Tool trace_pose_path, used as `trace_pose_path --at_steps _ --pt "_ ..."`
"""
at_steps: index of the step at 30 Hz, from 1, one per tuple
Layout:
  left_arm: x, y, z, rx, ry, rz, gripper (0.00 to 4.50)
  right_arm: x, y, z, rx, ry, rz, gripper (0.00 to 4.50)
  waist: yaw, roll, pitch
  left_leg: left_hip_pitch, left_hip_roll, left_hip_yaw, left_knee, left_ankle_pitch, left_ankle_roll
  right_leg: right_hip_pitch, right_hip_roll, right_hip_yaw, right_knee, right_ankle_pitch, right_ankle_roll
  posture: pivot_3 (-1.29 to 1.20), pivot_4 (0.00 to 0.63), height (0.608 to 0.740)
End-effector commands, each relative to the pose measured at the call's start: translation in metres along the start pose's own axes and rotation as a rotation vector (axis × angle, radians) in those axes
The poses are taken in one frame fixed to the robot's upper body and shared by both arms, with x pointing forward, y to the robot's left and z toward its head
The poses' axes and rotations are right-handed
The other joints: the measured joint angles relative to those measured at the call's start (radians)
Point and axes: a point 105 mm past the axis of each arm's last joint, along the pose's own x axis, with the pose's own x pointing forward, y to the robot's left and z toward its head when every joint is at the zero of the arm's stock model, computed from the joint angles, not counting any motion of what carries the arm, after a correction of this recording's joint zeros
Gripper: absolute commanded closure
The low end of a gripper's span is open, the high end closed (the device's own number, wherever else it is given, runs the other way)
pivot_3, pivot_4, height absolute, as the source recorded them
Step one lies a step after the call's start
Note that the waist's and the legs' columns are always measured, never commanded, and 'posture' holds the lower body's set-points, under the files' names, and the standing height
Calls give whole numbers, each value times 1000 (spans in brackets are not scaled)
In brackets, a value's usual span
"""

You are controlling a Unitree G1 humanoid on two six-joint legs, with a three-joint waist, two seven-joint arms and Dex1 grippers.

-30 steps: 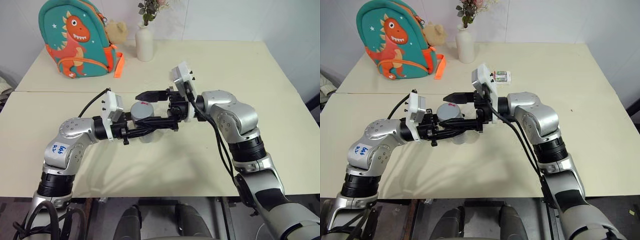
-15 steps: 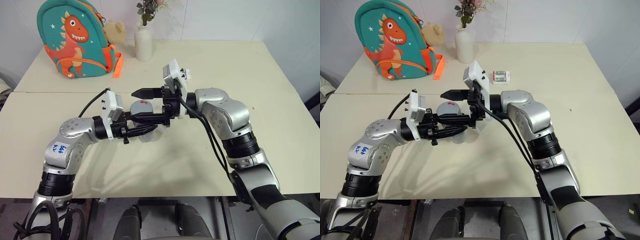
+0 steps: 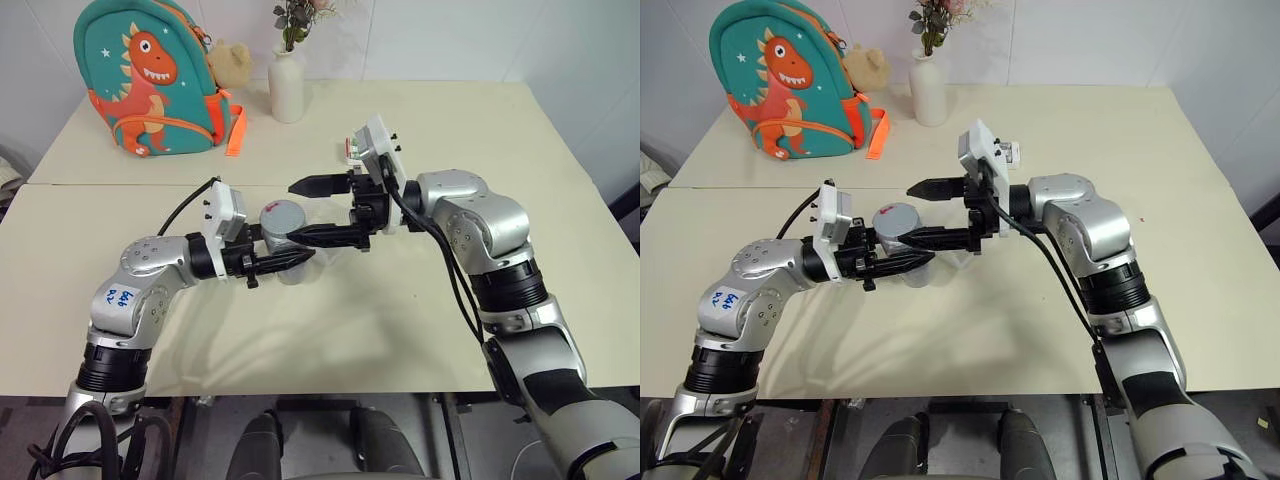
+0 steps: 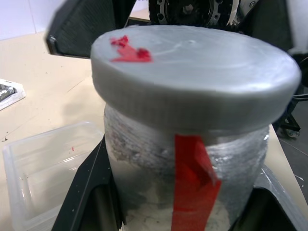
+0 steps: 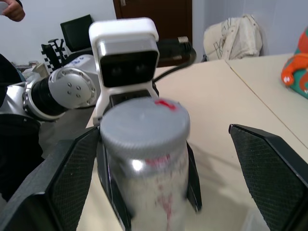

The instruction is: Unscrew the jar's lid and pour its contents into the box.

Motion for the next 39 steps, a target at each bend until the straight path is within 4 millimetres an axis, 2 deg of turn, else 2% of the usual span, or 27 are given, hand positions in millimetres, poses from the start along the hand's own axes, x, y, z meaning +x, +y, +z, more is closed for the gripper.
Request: trace_pose_path --at_steps 1,12,16,26,35,39 --pt "4 -10 17 54 -54 -64 2507 -13 -6 7 -18 -27 -44 17 0 0 0 0 0 0 0 0 0 0 0 0 0 0 0 0 150 740" --pt "3 -11 17 55 -51 -67 2507 -14 13 15 3 -70 80 17 0 0 0 0 0 0 0 0 0 0 0 0 0 0 0 0 150 740" --pt "3 -11 17 53 -50 -68 2507 -9 20 19 0 -79 121 17 1 0 0 0 0 0 0 0 0 0 0 0 0 0 0 0 150 740" --pt "3 -13 17 48 -45 -79 2507 18 18 19 -39 -65 112 17 -1 0 0 0 0 0 0 0 0 0 0 0 0 0 0 0 150 740" --pt "2 -14 16 47 -42 -75 2507 23 16 21 -39 -76 106 17 0 0 0 0 0 0 0 0 0 0 0 0 0 0 0 0 150 740" --pt "2 -14 16 47 -40 -74 2507 24 17 22 -36 -79 114 888 0 0 0 0 0 0 0 0 0 0 0 0 0 0 0 0 150 740"
